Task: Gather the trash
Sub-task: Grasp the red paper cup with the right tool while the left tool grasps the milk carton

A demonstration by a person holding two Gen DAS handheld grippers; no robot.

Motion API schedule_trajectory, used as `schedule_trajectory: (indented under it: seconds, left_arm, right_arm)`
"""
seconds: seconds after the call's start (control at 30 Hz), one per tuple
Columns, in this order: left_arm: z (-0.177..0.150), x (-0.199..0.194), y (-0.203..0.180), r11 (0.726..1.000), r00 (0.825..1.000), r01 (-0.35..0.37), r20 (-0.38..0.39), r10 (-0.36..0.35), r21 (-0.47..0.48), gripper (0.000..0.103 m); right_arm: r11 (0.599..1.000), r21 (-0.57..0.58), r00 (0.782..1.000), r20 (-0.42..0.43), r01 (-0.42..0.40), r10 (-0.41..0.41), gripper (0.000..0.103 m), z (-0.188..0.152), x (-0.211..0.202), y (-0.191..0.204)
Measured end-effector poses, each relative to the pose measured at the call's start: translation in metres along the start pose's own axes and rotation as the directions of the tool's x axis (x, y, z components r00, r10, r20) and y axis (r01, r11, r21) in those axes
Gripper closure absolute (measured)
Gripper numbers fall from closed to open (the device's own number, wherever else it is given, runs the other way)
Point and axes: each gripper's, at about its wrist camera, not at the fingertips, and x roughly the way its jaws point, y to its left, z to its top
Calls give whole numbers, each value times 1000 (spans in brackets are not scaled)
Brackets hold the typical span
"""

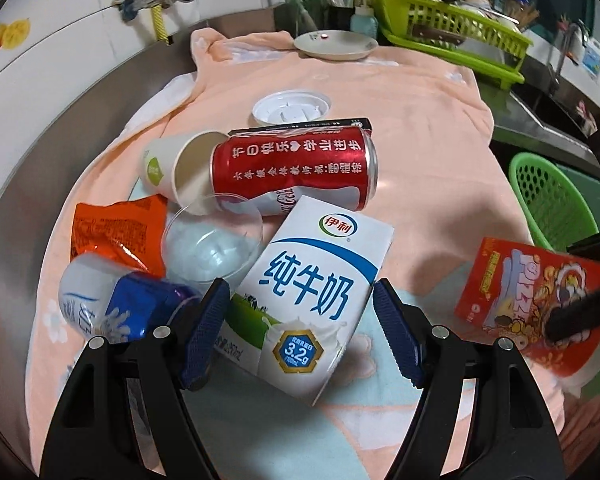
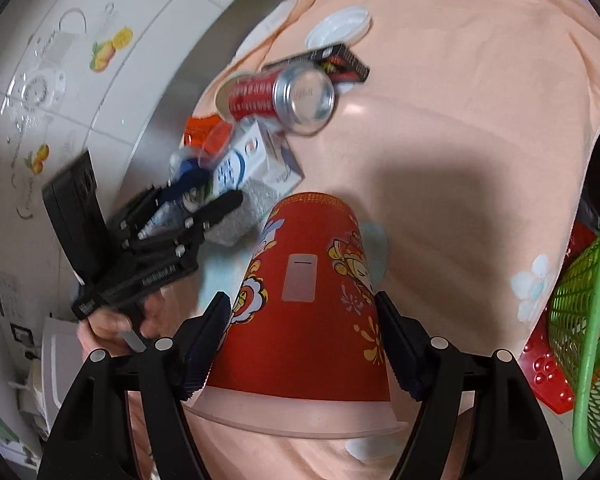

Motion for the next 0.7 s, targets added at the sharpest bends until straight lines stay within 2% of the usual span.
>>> schedule_trajectory:
  seconds: [0.13, 0.3, 0.47, 0.6, 0.7]
  left_arm:
    - [4, 4, -3, 1000, 1000, -10, -25, 11, 24, 28]
    - [5, 5, -6, 999, 999, -22, -27, 23, 29, 29]
    - [5, 2, -8, 999, 999, 24, -41, -23, 35, 29]
    - [6, 10, -9, 997, 997, -19, -69, 24, 69, 29]
    - [9, 17, -7, 998, 996, 6, -91, -1, 60, 28]
  right_arm:
    - [1000, -18, 999, -41, 12, -13, 33, -6, 6, 0]
    - [1000, -1, 998, -67, -13, 13, 33, -10, 11, -3]
    - [1000, 2, 994, -107, -31, 31, 32, -7, 19, -3]
    - [998, 6, 991, -120, -58, 58, 33, -10, 20, -2]
    - [998, 3, 992, -113, -61, 61, 33, -16, 16, -2]
